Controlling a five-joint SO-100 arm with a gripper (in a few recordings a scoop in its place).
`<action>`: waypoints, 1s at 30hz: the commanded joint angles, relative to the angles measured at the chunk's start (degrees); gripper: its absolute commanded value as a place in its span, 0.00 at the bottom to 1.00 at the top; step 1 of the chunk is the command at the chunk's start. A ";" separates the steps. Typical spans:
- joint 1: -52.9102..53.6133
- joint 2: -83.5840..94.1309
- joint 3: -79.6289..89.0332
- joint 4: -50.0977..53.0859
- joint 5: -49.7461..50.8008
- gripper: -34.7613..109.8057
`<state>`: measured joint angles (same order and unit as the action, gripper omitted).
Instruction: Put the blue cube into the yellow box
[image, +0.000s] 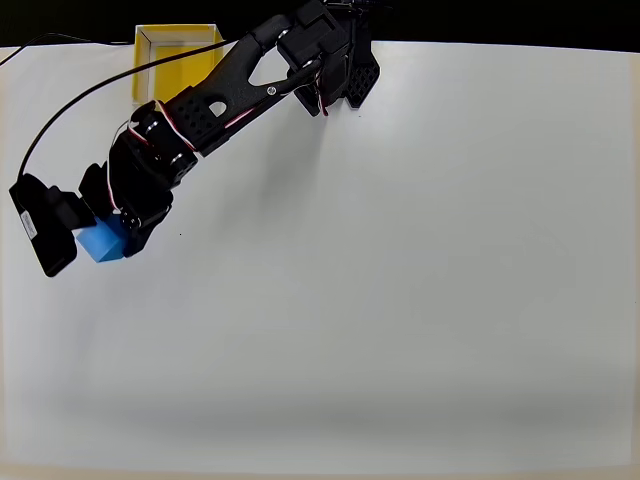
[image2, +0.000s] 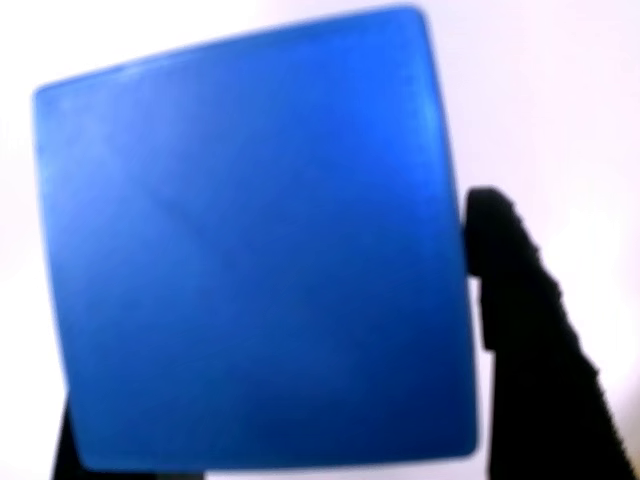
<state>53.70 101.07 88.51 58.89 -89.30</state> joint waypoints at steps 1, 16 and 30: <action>11.07 13.18 -4.04 7.73 -0.79 0.36; 36.21 21.62 19.25 5.36 -1.49 0.36; 38.58 29.09 41.66 -4.13 -0.18 0.36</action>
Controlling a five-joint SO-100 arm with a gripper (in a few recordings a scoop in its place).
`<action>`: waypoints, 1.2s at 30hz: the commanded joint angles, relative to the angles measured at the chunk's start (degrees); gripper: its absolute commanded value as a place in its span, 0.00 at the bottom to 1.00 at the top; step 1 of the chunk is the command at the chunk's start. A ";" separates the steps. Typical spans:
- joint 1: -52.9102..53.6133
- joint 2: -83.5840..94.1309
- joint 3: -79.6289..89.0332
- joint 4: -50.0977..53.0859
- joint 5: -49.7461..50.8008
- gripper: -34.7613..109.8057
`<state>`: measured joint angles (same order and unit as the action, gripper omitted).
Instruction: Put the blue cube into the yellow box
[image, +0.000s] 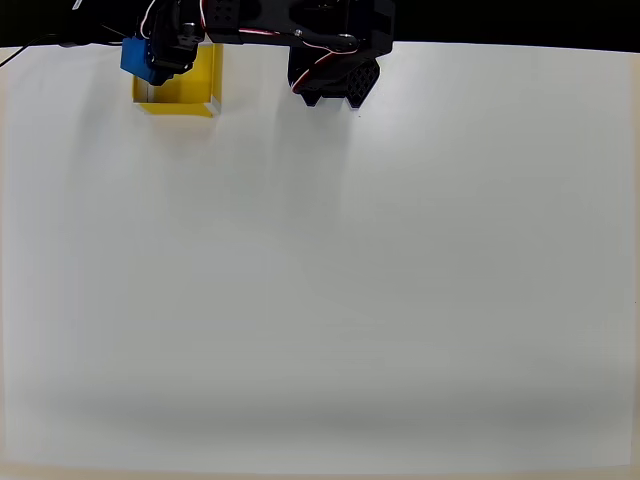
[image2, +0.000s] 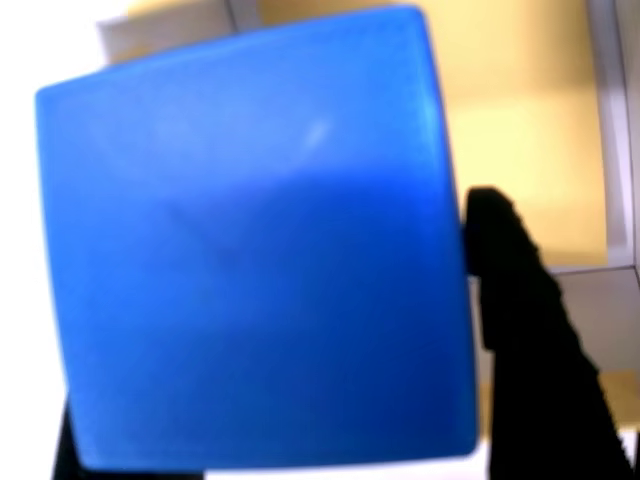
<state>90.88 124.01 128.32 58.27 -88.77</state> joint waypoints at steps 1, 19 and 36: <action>1.41 6.50 3.96 -5.27 -0.79 0.36; 2.81 5.27 23.47 -27.60 -5.71 0.53; 2.72 15.12 -3.78 -3.69 -7.29 0.55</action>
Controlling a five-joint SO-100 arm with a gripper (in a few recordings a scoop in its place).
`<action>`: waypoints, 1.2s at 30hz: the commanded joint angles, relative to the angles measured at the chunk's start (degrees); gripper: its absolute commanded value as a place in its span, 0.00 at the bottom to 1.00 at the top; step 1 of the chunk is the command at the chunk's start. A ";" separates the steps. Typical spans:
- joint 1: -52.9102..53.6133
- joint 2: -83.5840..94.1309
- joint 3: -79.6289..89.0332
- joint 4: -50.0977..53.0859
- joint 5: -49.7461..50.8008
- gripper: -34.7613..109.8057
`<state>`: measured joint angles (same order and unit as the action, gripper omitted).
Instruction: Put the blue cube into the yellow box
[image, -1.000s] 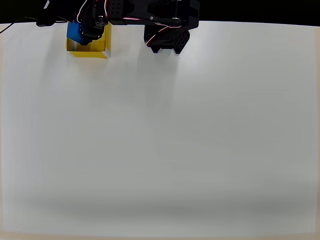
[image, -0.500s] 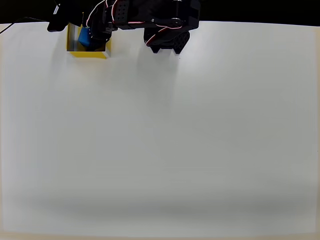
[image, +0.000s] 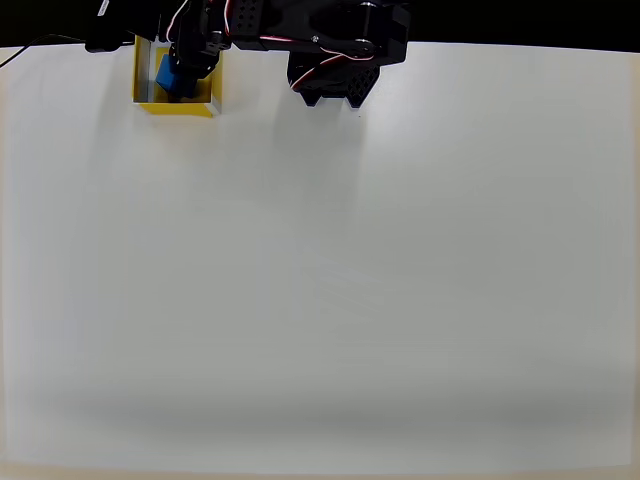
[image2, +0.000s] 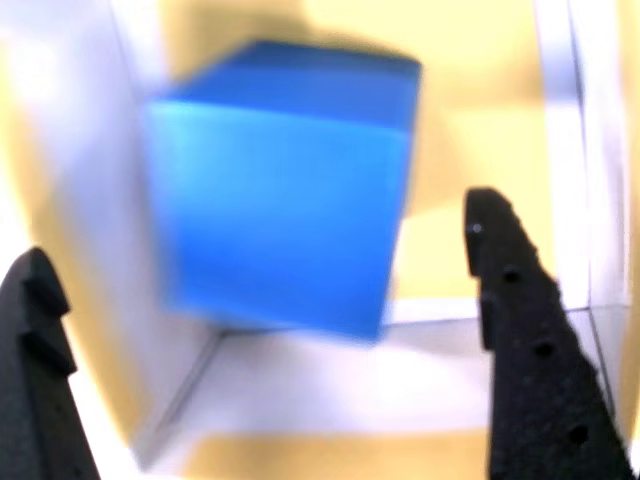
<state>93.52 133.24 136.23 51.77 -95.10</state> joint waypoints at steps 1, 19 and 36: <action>0.00 6.59 -13.01 3.25 -0.97 0.55; -44.47 26.10 -14.59 18.37 0.53 0.50; -91.05 53.09 34.80 10.90 -2.90 0.29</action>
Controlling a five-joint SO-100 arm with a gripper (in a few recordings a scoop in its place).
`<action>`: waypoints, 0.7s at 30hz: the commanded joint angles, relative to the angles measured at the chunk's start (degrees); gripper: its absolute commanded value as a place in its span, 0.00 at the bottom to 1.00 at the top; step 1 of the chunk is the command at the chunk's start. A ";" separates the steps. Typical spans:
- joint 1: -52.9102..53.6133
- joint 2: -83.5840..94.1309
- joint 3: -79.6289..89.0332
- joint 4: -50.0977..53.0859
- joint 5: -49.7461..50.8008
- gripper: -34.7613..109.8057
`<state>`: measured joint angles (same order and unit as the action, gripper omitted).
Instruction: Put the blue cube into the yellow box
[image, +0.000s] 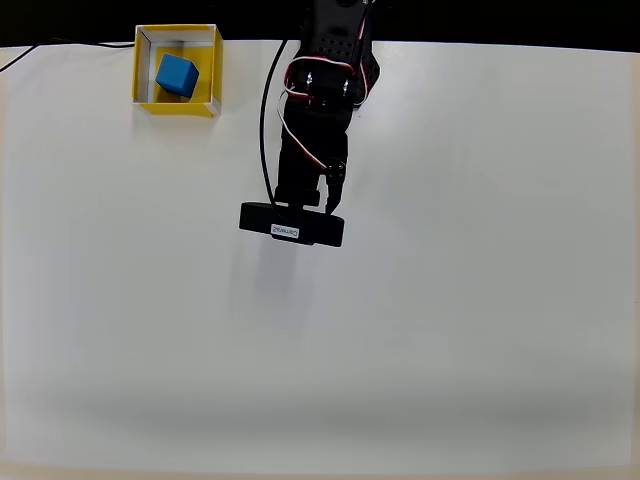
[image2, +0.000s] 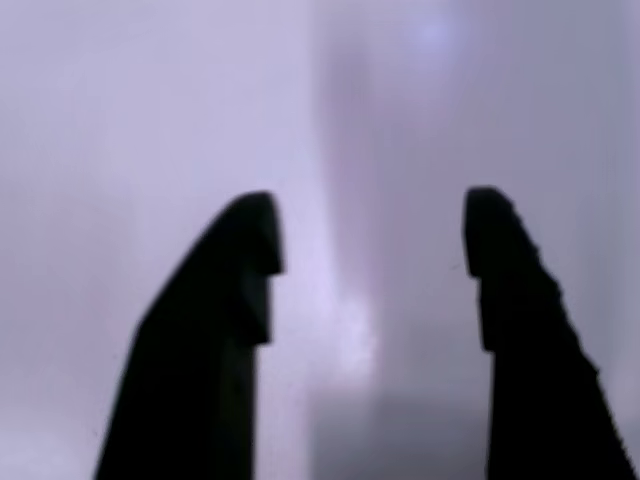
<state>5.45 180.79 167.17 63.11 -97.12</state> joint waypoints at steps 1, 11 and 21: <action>-3.52 6.77 5.62 -0.18 -0.88 0.29; -4.39 10.81 13.01 5.10 0.18 0.24; -3.60 10.72 13.01 13.71 12.39 0.25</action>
<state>0.79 190.28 178.68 76.38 -89.56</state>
